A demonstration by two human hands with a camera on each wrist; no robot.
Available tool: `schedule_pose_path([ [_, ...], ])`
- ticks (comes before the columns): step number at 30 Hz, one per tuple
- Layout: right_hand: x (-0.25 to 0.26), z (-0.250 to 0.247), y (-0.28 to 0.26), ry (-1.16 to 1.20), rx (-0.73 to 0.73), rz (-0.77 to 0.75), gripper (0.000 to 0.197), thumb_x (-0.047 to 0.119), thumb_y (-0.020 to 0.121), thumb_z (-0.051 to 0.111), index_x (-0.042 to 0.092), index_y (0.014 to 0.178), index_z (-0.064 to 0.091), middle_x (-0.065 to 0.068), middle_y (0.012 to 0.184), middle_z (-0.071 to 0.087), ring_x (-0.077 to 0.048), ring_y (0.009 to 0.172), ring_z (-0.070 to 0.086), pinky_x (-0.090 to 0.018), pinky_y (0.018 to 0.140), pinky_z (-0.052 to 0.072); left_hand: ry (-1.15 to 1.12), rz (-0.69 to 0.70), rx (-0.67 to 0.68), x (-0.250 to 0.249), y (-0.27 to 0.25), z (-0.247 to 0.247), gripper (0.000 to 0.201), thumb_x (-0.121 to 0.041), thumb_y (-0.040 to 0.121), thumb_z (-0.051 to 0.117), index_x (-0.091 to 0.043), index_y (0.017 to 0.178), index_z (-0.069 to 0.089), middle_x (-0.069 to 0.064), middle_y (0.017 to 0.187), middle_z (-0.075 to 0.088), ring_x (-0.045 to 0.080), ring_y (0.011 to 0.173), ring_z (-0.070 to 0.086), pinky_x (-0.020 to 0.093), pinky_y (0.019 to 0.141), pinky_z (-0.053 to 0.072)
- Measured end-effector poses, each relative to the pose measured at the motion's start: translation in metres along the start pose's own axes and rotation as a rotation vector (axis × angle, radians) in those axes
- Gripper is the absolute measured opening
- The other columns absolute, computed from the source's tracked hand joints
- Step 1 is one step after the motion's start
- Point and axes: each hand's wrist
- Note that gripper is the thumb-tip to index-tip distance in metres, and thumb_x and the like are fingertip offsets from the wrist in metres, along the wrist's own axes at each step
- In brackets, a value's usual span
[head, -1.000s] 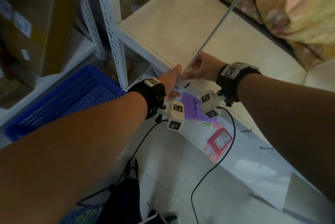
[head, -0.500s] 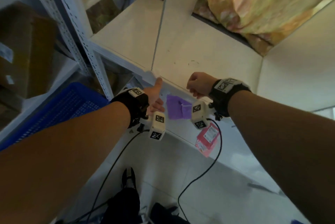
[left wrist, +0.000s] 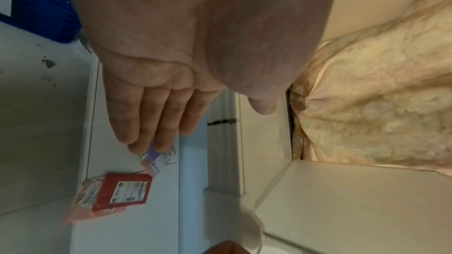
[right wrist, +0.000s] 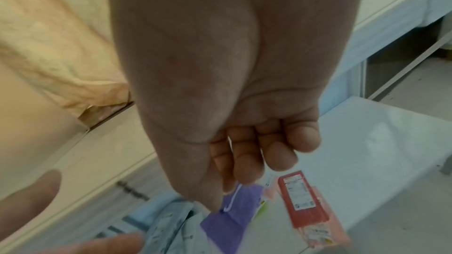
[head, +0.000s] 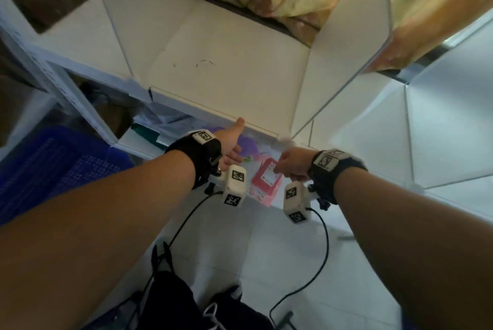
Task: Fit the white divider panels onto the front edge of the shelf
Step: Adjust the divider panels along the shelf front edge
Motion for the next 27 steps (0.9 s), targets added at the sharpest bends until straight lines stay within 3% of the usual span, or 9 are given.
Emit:
schedule_pose_path([
  [6, -0.04, -0.036, 0.0, -0.027, -0.207, -0.056, 0.029, 0.039, 0.086, 0.066, 0.011, 0.08, 0.058, -0.002, 0.065, 0.055, -0.015, 0.055, 0.048, -0.026, 0.055, 0.042, -0.033, 0.019, -0.018, 0.005, 0.011, 0.048, 0.1, -0.085, 0.07, 0.045, 0.001, 0.121, 0.05, 0.02, 0.098, 0.067, 0.038, 0.094, 0.069, 0.054, 0.09, 0.053],
  [9, -0.044, -0.045, 0.006, -0.102, -0.375, -0.167, 0.032, 0.042, 0.083, 0.069, 0.013, 0.086, 0.056, 0.002, 0.071, 0.054, -0.012, 0.062, 0.048, -0.025, 0.055, 0.04, -0.117, 0.022, 0.061, 0.004, 0.01, 0.072, 0.08, -0.078, 0.077, 0.047, -0.01, 0.119, 0.048, 0.022, 0.106, 0.064, 0.035, 0.09, 0.067, 0.047, 0.082, 0.056],
  [11, -0.048, -0.048, 0.012, -0.093, -0.392, -0.188, 0.023, 0.032, 0.083, 0.07, 0.016, 0.089, 0.055, 0.001, 0.081, 0.058, -0.015, 0.071, 0.052, -0.026, 0.062, 0.044, -0.178, 0.026, 0.101, 0.004, 0.012, 0.085, 0.08, -0.074, 0.08, 0.049, -0.009, 0.126, 0.045, 0.022, 0.114, 0.061, 0.037, 0.096, 0.066, 0.045, 0.078, 0.057],
  [13, -0.051, -0.052, 0.017, -0.034, -0.414, -0.183, 0.008, 0.017, 0.085, 0.06, 0.015, 0.091, 0.055, -0.004, 0.091, 0.06, -0.02, 0.08, 0.055, -0.033, 0.071, 0.051, -0.222, 0.048, 0.107, 0.004, 0.016, 0.093, 0.089, -0.072, 0.079, 0.054, -0.004, 0.135, 0.042, 0.02, 0.123, 0.058, 0.038, 0.105, 0.064, 0.047, 0.085, 0.056],
  [15, -0.056, -0.057, 0.021, 0.058, -0.483, -0.148, 0.008, 0.009, 0.088, 0.047, 0.011, 0.093, 0.052, -0.008, 0.092, 0.058, -0.024, 0.083, 0.055, -0.038, 0.076, 0.052, -0.268, 0.041, 0.11, 0.003, 0.019, 0.099, 0.088, -0.07, 0.078, 0.057, -0.005, 0.136, 0.043, 0.02, 0.127, 0.057, 0.036, 0.103, 0.065, 0.047, 0.081, 0.057],
  [18, -0.069, -0.062, 0.025, 0.132, -0.504, -0.075, 0.012, 0.004, 0.089, 0.039, 0.008, 0.094, 0.05, -0.011, 0.093, 0.054, -0.026, 0.084, 0.05, -0.035, 0.074, 0.046, -0.285, 0.014, 0.08, 0.004, 0.023, 0.106, 0.08, -0.069, 0.08, 0.057, -0.005, 0.128, 0.048, 0.021, 0.124, 0.06, 0.035, 0.089, 0.064, 0.04, 0.064, 0.057],
  [21, -0.089, -0.069, 0.024, 0.188, -0.529, -0.025, 0.015, -0.001, 0.087, 0.039, 0.006, 0.091, 0.052, -0.008, 0.082, 0.052, -0.025, 0.084, 0.05, -0.034, 0.072, 0.043, -0.296, 0.011, 0.054, 0.006, 0.027, 0.11, 0.079, -0.069, 0.08, 0.056, -0.006, 0.128, 0.049, 0.02, 0.117, 0.064, 0.037, 0.089, 0.066, 0.041, 0.061, 0.057],
  [24, -0.107, -0.077, 0.017, 0.245, -0.553, -0.01, 0.017, -0.005, 0.083, 0.041, 0.009, 0.078, 0.051, -0.003, 0.073, 0.049, -0.027, 0.084, 0.051, -0.035, 0.07, 0.045, -0.349, -0.004, 0.052, 0.005, 0.032, 0.116, 0.076, -0.069, 0.081, 0.055, -0.008, 0.127, 0.05, 0.02, 0.118, 0.064, 0.036, 0.099, 0.066, 0.042, 0.063, 0.058],
  [27, -0.115, -0.072, 0.015, 0.071, -0.461, 0.012, 0.02, -0.002, 0.09, 0.05, 0.0, 0.103, 0.065, -0.01, 0.108, 0.059, -0.032, 0.111, 0.053, -0.035, 0.094, 0.046, -0.369, 0.007, 0.039, 0.009, 0.036, 0.122, 0.074, -0.07, 0.082, 0.052, -0.006, 0.12, 0.054, 0.02, 0.12, 0.065, 0.035, 0.102, 0.065, 0.046, 0.08, 0.056],
])
Point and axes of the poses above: each hand's wrist, its own y-axis towards the middle knuckle, its own z-axis out of the palm, x = y × z
